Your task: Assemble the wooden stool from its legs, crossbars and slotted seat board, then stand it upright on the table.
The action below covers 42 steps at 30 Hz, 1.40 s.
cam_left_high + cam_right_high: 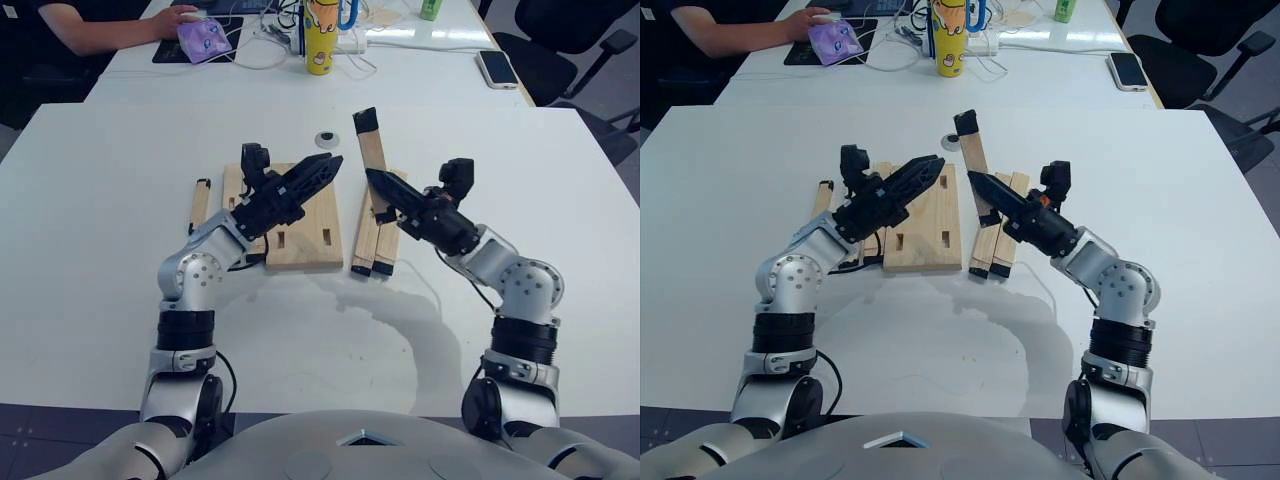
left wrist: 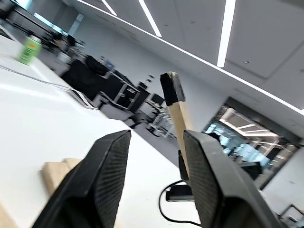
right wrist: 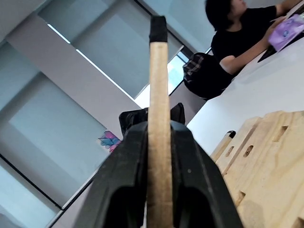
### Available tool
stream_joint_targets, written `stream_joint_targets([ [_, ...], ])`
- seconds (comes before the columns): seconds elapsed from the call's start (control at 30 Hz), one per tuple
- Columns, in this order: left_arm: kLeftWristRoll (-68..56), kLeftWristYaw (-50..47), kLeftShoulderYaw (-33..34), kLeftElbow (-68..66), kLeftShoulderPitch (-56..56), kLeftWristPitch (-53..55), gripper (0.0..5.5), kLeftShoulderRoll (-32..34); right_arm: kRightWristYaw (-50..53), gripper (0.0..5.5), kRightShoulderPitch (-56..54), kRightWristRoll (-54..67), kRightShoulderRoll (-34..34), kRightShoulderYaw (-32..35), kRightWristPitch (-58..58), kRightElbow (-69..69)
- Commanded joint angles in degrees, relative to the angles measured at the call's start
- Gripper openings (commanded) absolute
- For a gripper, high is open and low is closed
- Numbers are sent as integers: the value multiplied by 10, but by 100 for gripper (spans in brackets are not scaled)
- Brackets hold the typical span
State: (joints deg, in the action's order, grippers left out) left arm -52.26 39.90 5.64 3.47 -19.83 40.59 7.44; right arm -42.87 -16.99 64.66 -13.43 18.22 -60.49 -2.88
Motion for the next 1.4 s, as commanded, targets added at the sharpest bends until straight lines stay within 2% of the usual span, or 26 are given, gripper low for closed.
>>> stream_joint_targets([
  [0.03,-52,-4,17,21,0,57,206,18,-34,42,13,30,-34,-16,-38,-9],
  [0.2,-98,-21,31,25,-9,102,206,21,-49,42,22,10,-46,-42,-27,-11],
  [0.7,-111,-15,12,35,-8,142,206,32,-86,42,50,7,-56,-89,-15,-44],
  [1.07,-102,-14,10,32,-15,127,48,28,-89,42,50,6,-55,-101,3,-33],
  [1.33,-78,-26,21,13,-12,88,46,19,-91,42,49,-32,-64,-123,33,-29],
  [1.37,-67,-29,24,4,-13,73,46,15,-92,78,50,-38,-65,-127,34,-26],
  [1.4,-51,-28,23,-3,-12,57,46,15,-98,91,53,-43,-70,-133,35,-24],
])
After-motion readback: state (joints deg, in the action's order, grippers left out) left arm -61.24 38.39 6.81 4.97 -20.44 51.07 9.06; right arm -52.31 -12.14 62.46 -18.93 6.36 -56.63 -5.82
